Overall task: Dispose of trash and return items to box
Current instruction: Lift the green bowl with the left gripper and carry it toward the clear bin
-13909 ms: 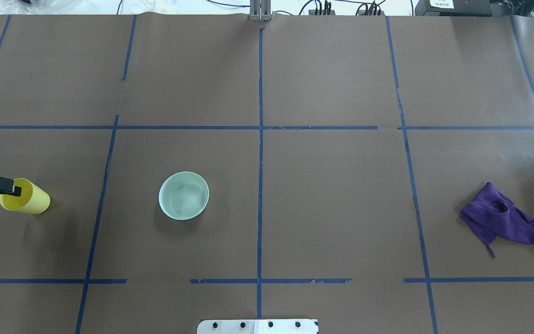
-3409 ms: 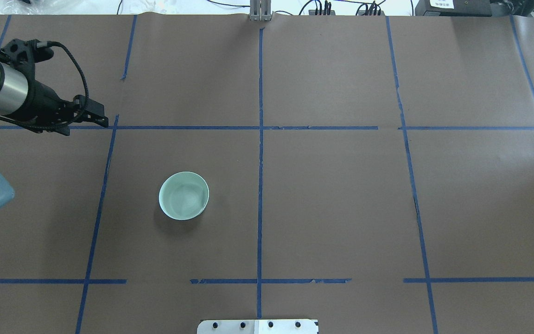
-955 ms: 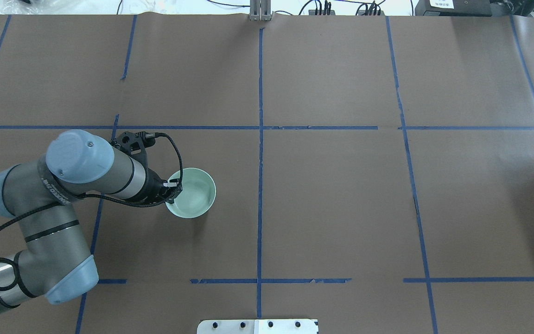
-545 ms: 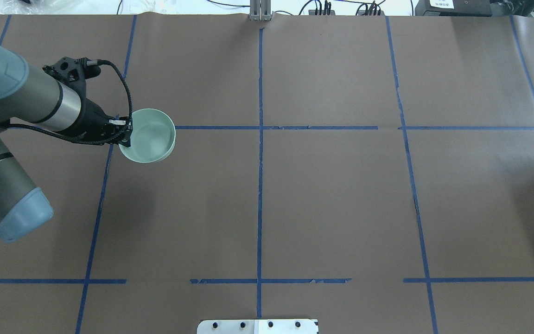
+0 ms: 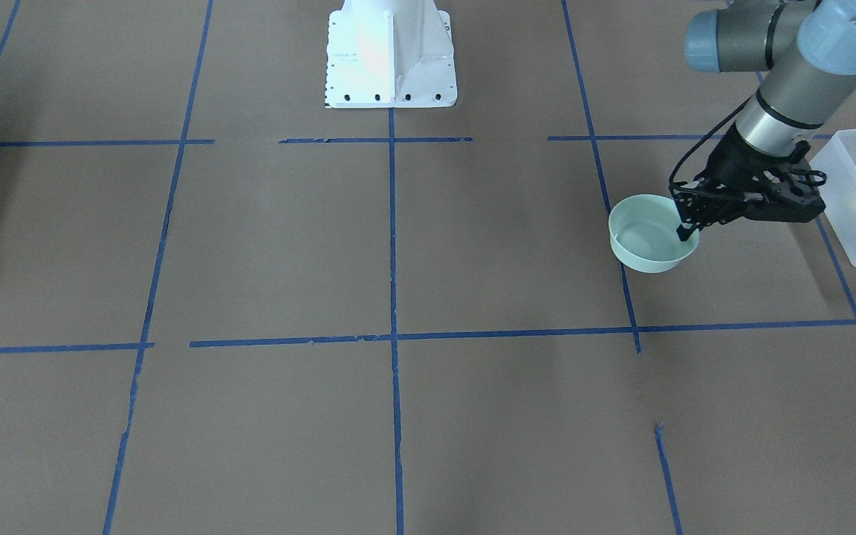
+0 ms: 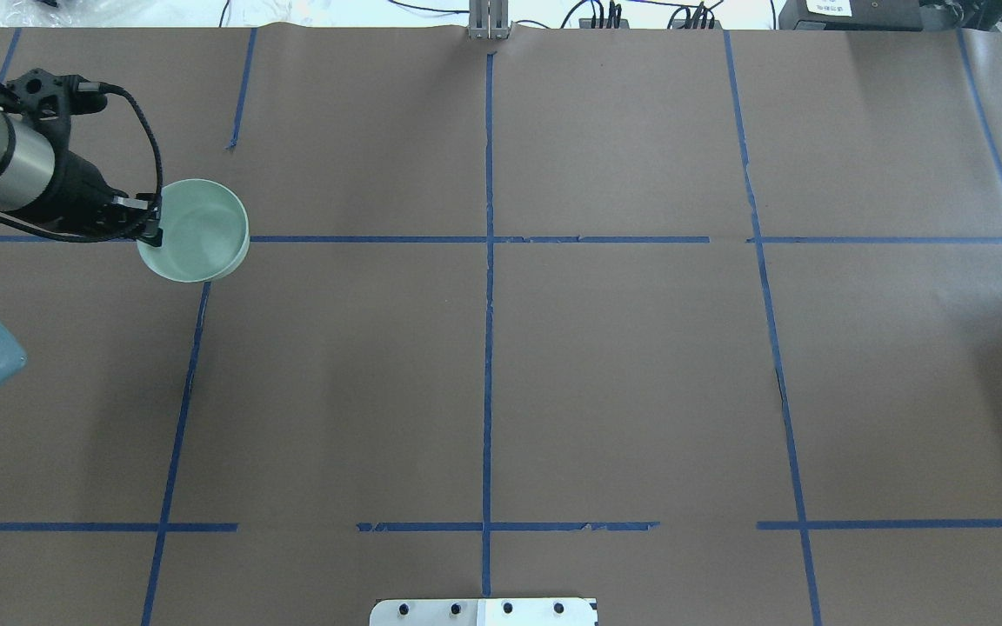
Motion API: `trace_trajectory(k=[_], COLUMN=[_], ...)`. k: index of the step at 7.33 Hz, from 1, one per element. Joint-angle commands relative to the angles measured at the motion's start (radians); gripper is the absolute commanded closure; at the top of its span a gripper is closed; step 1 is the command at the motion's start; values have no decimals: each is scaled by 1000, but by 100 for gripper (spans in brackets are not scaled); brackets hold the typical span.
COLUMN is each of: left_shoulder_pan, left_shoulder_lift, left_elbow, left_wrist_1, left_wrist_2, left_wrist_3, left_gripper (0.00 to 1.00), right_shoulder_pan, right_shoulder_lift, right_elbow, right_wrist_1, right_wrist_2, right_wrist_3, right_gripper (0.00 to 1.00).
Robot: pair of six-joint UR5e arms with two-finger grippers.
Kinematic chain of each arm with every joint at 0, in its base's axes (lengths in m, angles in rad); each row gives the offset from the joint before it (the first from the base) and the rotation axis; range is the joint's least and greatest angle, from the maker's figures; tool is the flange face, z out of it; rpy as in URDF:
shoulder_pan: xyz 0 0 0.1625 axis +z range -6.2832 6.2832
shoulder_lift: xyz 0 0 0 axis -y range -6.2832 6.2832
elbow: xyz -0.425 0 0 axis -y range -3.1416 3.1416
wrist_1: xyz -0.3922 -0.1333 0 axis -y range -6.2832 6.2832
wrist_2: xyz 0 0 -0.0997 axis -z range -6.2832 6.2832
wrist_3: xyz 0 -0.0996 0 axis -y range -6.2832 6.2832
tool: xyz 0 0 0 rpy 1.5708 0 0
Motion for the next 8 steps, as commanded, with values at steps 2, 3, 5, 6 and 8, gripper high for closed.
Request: trace_trajectory(k=[2,3,5,6,8], left_shoulder_pan=[-216,-270,-383,-429,-517], left_shoulder_lift=[116,122,148,176,191], left_elbow=[83,128,183,205,304], left_wrist_1=[-5,-5,1,0,-3], left_wrist_2=[-88,-105,-105,-105,-94], left_wrist_3=[361,452,634,699,893], left_gripper=[100,100,100,100,100], right_shoulder_pan=[26,26,26,26,26], right_shoulder_lift=[37,54,57,58,60], right_elbow=[-2,-3,-10,-10,-2], right_wrist_1=[-2,-5,-3,0,1], right_wrist_2=[5,5,5,6,6], right_wrist_3=[10,14,16,17,20], right_gripper=[0,0,0,0,0])
